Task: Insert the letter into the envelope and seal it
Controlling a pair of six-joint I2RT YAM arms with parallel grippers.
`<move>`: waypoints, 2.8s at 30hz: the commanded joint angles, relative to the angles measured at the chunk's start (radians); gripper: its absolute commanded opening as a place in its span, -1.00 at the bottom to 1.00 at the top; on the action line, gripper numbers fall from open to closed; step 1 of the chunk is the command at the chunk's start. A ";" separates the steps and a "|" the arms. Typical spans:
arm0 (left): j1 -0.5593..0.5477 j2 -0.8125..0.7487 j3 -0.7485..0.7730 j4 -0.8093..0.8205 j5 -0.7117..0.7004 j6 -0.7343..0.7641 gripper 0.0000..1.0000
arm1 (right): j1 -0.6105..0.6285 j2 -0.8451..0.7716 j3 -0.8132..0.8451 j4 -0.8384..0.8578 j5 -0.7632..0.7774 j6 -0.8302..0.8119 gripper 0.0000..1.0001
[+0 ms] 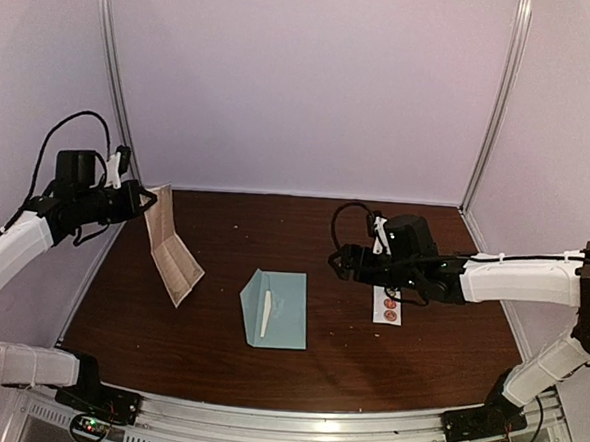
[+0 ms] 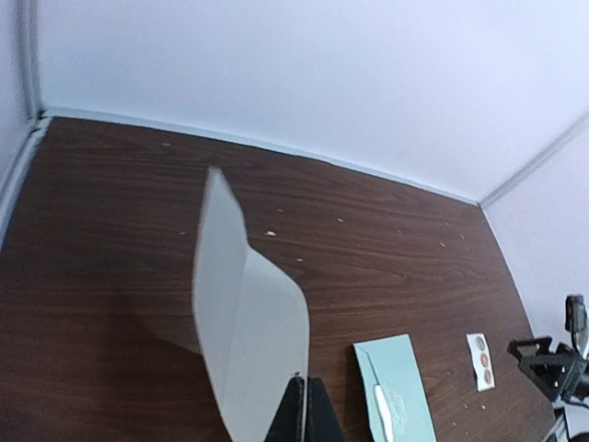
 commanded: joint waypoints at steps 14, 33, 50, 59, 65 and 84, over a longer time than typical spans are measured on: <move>-0.350 0.314 0.433 0.247 0.637 0.240 -1.00 | -0.012 -0.275 -0.088 0.321 -0.301 -0.207 1.00; -0.374 0.304 0.398 0.418 0.873 0.068 -1.00 | -0.011 -0.105 -0.028 0.489 -0.538 -0.228 1.00; -0.379 0.288 0.392 0.436 0.837 0.052 -1.00 | 0.008 -0.062 0.007 0.566 -0.691 -0.166 -0.11; -0.379 0.304 0.389 0.458 0.831 0.034 -1.00 | 0.014 -0.070 -0.006 0.610 -0.721 -0.132 -0.39; -0.379 0.300 0.380 0.459 0.823 0.031 -1.00 | 0.019 -0.059 0.007 0.621 -0.731 -0.125 -0.75; -0.344 0.220 0.419 0.289 0.667 0.167 0.35 | -0.020 -0.239 -0.082 0.441 -0.456 -0.239 -1.00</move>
